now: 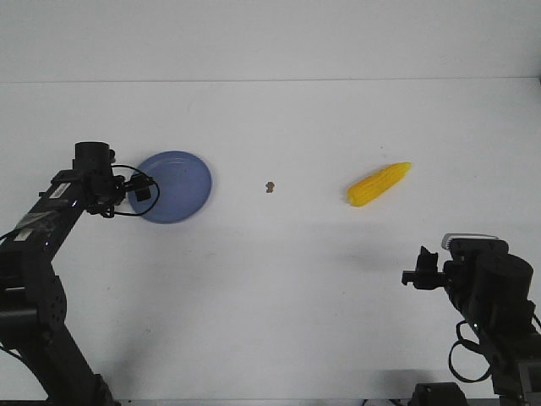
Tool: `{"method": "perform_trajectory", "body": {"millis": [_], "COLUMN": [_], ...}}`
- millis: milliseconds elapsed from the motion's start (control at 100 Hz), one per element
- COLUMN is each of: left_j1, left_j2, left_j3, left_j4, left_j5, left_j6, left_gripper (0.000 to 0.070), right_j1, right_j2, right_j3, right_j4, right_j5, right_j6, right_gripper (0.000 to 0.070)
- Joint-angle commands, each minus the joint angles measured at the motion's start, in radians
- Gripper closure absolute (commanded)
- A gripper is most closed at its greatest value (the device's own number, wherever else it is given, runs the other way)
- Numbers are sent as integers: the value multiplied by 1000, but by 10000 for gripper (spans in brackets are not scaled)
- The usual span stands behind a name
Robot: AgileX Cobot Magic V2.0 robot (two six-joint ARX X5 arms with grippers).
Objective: Place corn on plate with both arms
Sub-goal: 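Grip the blue plate's rim with the left gripper, then drag the blue plate with the left gripper toward the table center, nearer the robot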
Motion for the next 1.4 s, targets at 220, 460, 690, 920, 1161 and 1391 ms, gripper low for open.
{"method": "perform_trajectory", "body": {"millis": [220, 460, 690, 920, 1161, 1391], "left_j1": [2, 22, 35, 30, -28, -161], "left_j2": [34, 23, -56, -170, -273, -375], "left_j3": [17, 17, 17, 2, -93, -303], "left_j4": [-11, -20, -53, -104, -138, -52], "left_j5": [8, 214, 382, 459, 482, 488], "left_j6": [3, -5, -9, -1, 26, 31], "left_gripper": [693, 694, 694, 694, 694, 689], "right_j1": [2, 2, 2, 2, 2, 2], "right_j2": [3, 3, 3, 3, 3, 3], "right_j3": [16, 16, 16, 16, 16, 16], "right_j4": [10, 10, 10, 10, 10, 25], "right_j5": [0, 0, 0, 0, 0, 0], "right_j6": [6, 6, 6, 6, 6, 7], "right_gripper": [326, 327, 327, 327, 327, 327]}}
